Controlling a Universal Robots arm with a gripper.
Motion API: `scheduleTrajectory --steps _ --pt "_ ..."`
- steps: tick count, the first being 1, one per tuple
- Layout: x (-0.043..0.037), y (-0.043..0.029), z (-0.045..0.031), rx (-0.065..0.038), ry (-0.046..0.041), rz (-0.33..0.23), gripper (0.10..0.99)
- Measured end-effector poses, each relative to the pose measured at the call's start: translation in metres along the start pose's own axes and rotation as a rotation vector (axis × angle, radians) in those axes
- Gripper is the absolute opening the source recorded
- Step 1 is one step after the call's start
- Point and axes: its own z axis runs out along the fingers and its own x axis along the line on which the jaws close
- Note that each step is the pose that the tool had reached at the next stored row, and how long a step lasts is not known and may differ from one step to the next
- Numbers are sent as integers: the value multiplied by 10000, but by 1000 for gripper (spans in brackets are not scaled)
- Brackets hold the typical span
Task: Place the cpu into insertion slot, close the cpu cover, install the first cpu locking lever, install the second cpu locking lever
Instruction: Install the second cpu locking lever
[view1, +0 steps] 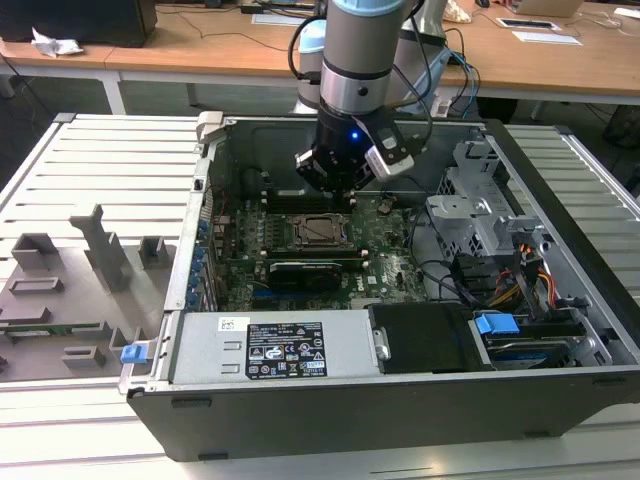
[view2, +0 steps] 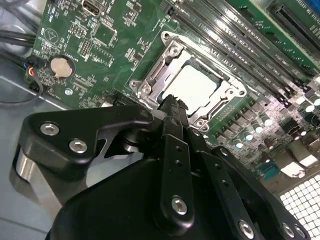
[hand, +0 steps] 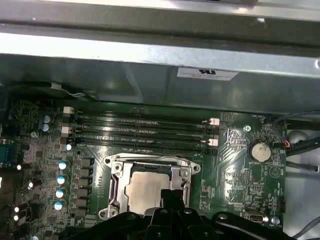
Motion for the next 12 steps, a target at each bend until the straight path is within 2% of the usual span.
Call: scheduleTrajectory --steps 3,4,9,12 --pt "6 -77 3 -45 -3 1 106" --pt "11 -140 2 -66 -4 0 106" --pt "21 -278 -4 -76 -4 1 106" --pt "23 -305 -3 -76 8 39 106"
